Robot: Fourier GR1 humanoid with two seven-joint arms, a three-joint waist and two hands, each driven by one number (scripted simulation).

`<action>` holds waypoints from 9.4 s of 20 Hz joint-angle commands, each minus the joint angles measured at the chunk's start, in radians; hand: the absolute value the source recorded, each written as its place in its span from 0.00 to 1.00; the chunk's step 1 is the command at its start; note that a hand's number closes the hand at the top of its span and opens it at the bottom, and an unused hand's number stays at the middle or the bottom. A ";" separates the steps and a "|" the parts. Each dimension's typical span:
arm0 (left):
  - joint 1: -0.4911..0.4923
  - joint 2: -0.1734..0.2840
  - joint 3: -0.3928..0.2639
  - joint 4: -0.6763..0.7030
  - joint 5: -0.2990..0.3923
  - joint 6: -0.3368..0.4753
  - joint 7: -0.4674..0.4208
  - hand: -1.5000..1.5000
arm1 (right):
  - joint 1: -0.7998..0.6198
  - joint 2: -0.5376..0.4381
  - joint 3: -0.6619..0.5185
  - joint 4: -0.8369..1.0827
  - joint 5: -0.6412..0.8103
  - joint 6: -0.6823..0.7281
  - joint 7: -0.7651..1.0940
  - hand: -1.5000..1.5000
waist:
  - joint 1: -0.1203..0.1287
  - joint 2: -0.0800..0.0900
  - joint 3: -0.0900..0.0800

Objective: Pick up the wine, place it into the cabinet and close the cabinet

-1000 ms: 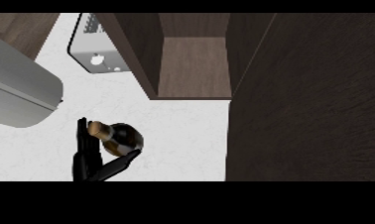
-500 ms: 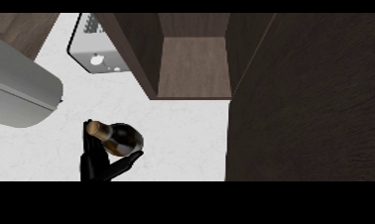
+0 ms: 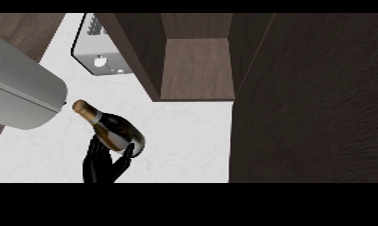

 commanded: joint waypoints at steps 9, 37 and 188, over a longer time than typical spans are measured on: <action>-0.054 0.000 -0.031 0.154 -0.001 -0.047 -0.061 1.00 | -0.035 0.009 0.015 0.009 0.033 -0.023 0.015 0.00 | -0.006 0.011 -0.018; 0.301 0.175 -0.229 -0.650 -0.020 -0.274 0.334 1.00 | -0.031 -0.010 -0.044 0.063 -0.024 0.011 -0.019 0.00 | 0.003 0.008 -0.016; -0.274 0.349 -0.770 -0.908 0.243 0.577 0.480 0.00 | 0.023 -0.012 -0.048 0.096 -0.005 0.071 -0.094 0.00 | 0.011 0.003 -0.016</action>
